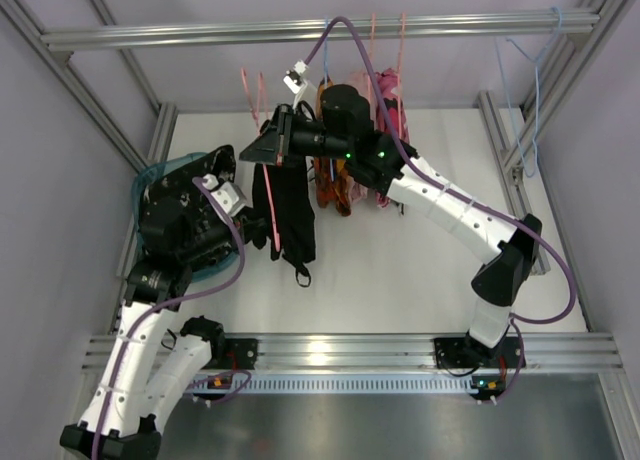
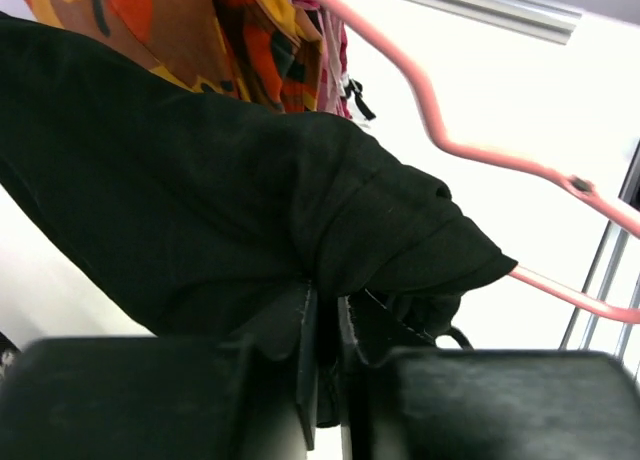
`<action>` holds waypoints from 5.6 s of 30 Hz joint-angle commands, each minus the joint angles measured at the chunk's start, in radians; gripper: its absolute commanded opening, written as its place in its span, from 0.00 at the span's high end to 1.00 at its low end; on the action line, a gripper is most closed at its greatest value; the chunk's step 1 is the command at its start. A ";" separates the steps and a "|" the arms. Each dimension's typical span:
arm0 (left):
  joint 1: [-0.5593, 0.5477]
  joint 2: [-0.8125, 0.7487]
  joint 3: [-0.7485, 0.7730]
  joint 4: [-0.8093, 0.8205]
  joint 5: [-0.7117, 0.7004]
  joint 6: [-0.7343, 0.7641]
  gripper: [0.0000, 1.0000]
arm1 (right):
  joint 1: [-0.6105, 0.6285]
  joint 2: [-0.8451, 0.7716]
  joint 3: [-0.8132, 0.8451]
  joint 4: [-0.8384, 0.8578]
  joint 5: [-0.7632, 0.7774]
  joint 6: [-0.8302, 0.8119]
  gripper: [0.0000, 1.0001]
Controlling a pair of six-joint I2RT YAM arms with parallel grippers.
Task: Remove the trousers from the hanger
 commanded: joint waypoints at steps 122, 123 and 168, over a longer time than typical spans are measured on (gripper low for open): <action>0.343 -0.176 0.106 -0.101 -1.068 -0.186 1.00 | -0.086 -0.511 -0.494 -0.033 -0.341 -0.530 1.00; 0.343 -0.163 0.089 -0.092 -1.058 -0.189 1.00 | -0.084 -0.515 -0.489 -0.045 -0.341 -0.544 1.00; 0.343 -0.024 0.205 0.151 0.261 -0.142 0.02 | -0.600 -1.064 -0.461 -0.792 -0.420 -0.955 1.00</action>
